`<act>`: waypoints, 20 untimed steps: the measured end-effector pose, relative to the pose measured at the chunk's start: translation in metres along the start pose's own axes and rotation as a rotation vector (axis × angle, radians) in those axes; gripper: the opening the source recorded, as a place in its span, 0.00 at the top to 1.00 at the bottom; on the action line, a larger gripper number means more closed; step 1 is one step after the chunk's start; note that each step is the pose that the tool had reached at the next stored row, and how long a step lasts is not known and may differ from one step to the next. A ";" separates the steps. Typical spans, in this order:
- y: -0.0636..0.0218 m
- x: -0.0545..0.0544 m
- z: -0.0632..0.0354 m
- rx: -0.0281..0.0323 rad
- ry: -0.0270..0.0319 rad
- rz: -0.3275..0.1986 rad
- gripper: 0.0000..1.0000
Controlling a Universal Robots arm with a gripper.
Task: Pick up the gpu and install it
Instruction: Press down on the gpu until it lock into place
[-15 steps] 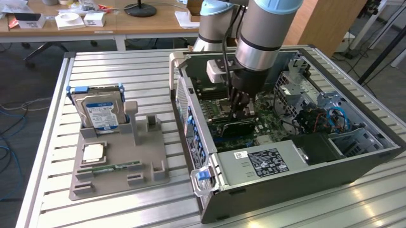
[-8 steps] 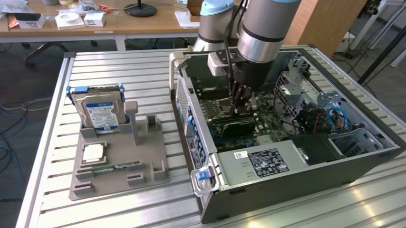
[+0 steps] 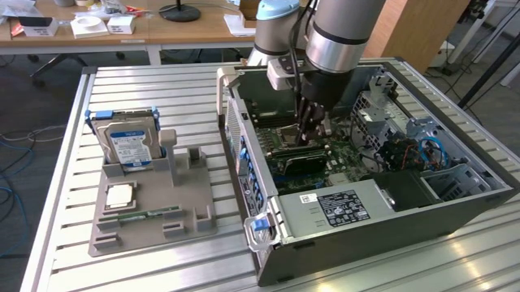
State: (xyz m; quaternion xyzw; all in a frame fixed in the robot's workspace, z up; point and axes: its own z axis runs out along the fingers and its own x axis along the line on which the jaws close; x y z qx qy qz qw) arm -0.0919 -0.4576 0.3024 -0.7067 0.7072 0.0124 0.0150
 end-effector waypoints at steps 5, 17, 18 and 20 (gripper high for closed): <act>0.0000 0.000 -0.0080 -0.0001 -0.0001 0.000 0.90; -0.0001 -0.001 -0.0319 0.0001 0.0000 0.000 0.90; -0.0001 -0.001 -0.0335 0.0000 0.0000 0.000 0.90; -0.0001 -0.001 -0.0347 0.0001 -0.0001 0.000 0.90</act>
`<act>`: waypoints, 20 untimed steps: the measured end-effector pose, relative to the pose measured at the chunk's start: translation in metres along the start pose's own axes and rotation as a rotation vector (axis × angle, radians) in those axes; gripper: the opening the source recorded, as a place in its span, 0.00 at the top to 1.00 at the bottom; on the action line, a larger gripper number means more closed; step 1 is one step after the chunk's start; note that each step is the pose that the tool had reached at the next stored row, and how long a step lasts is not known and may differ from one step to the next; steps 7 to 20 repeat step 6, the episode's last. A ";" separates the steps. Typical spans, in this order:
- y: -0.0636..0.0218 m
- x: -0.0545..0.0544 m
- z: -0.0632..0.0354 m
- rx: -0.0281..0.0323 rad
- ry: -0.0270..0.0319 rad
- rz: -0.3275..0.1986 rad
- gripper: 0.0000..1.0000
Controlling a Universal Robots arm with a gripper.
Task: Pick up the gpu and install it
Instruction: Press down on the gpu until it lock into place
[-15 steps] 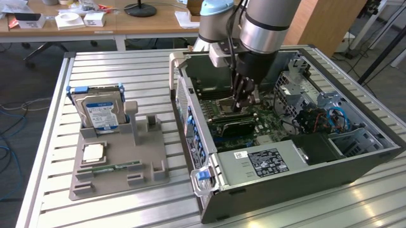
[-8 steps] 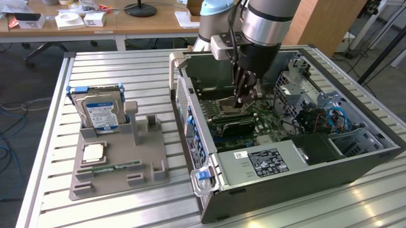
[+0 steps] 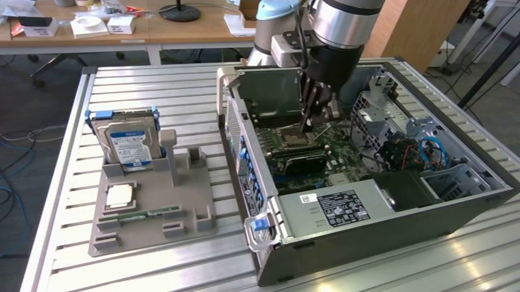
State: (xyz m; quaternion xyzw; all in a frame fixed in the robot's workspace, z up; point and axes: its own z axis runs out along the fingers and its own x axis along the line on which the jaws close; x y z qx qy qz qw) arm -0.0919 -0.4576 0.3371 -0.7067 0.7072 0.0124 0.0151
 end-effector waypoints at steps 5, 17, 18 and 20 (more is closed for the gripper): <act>0.0000 0.000 -0.0001 -0.0001 0.0001 0.000 0.90; 0.0000 0.000 -0.0001 -0.0001 0.0001 0.000 0.90; 0.0000 0.000 -0.0001 -0.0001 0.0001 0.000 0.90; 0.0000 0.000 -0.0001 -0.0001 0.0001 0.000 0.90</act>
